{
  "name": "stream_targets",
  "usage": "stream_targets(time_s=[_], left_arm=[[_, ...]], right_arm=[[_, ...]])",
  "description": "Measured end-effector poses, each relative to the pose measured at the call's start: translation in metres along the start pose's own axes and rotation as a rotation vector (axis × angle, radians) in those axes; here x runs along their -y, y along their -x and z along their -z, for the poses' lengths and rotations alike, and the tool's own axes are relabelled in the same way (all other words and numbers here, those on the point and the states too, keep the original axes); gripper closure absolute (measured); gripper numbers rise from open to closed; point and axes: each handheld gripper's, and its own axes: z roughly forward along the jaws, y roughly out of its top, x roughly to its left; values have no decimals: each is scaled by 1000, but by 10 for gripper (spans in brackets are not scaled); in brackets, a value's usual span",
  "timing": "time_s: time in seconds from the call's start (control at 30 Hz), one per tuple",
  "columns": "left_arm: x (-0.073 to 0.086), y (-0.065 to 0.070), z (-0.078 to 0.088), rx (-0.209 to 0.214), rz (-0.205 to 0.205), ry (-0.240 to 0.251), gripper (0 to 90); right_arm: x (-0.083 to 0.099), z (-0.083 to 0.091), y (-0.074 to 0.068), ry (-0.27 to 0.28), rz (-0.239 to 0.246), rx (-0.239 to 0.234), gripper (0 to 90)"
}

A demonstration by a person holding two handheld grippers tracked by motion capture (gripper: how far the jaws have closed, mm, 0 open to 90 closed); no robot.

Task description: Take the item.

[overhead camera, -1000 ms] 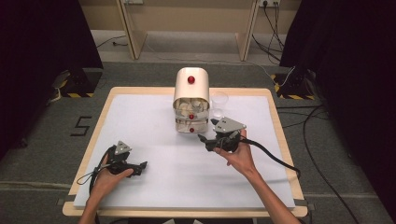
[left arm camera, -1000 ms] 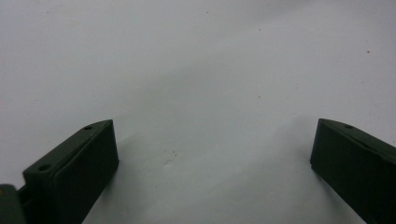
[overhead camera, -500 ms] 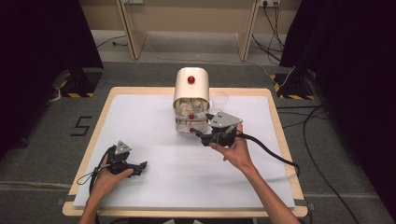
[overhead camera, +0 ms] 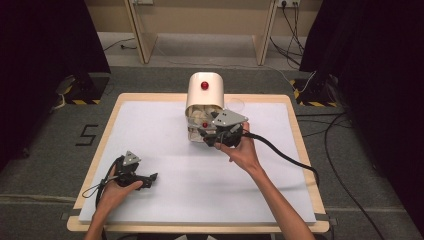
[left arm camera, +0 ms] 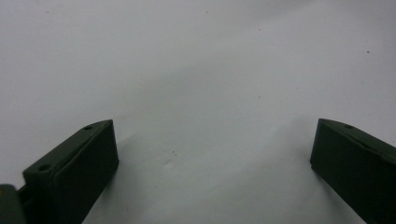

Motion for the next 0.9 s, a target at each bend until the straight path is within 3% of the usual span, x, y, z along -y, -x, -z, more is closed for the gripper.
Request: stream_targets(time_s=[0.43,0.9], left_arm=[[0,0,0,0,1,0,0],[0,0,0,1,1,0,0]], right_arm=[[6,-20,10,-47,-23,10,298],[5,-15,7,-61,3,-20,303]])
